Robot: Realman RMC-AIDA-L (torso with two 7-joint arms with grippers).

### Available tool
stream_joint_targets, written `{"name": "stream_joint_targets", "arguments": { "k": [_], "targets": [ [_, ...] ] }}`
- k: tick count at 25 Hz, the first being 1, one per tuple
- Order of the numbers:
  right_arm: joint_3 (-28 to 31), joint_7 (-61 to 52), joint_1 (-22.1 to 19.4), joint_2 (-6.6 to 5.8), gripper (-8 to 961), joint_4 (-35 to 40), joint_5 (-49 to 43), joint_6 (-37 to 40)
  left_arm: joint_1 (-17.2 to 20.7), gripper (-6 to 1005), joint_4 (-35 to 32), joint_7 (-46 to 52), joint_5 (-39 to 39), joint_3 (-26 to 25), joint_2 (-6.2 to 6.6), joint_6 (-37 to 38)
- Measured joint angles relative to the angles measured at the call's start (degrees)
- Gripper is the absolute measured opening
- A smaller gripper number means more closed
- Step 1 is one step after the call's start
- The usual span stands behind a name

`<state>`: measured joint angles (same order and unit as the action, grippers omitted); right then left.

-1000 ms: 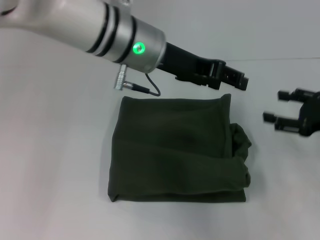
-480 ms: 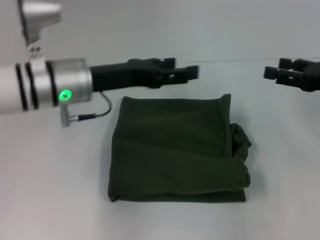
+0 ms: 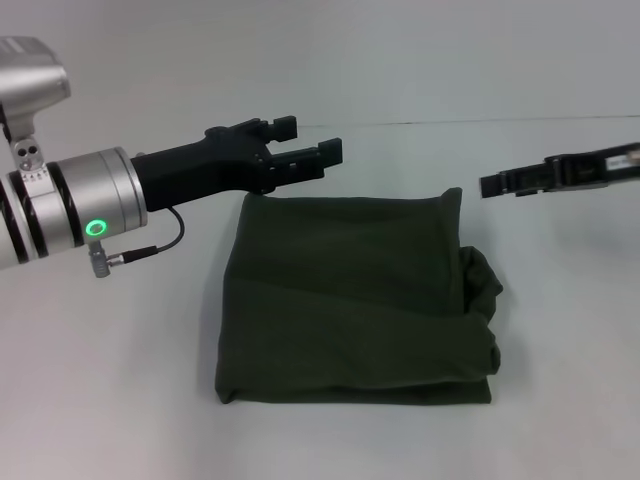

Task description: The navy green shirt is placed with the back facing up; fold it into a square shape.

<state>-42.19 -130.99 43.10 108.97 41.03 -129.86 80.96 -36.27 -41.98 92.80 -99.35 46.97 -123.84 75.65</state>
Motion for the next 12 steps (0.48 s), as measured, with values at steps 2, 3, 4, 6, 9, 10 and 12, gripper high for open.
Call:
{"name": "stream_joint_targets", "arguments": {
  "k": [2, 3, 4, 6, 9, 10, 12],
  "targets": [
    [-0.14, -2.21, 2.56, 0.28, 795, -1.04, -3.97, -0.81, 0.05, 887, 0.05, -0.67, 0.02, 0.08, 0.0, 0.03],
    [-0.42, -3.24, 3.72, 0.47, 795, -1.67, -5.82, -1.34, 0.05, 887, 0.05, -0.88, 0.04, 0.12, 0.0, 0.03],
    [-0.78, -4.05, 4.5, 0.64, 795, -2.1, -7.17, -2.02, 0.02, 887, 0.06, -1.12, 0.04, 0.17, 0.0, 0.02],
    [-1.72, -5.44, 5.76, 1.05, 795, -2.96, -9.23, -3.5, -0.03, 887, 0.06, -1.56, 0.06, 0.19, 0.0, -0.09],
    [-3.08, -6.2, 7.22, 1.64, 795, -4.72, -10.09, -5.41, 0.1, 887, 0.17, -2.88, 0.09, -0.01, 0.0, -0.33],
    [-3.47, -6.22, 7.59, 1.91, 794, -5.31, -10.11, -5.92, 0.33, 887, 0.41, -4.06, 0.12, -0.07, -0.03, -0.4],
    [-4.09, -6.25, 8.31, 2.5, 794, -6.07, -10.13, -6.69, 0.9, 888, 1.29, -7.36, 0.24, -0.08, -0.07, -0.44]
  ]
}}
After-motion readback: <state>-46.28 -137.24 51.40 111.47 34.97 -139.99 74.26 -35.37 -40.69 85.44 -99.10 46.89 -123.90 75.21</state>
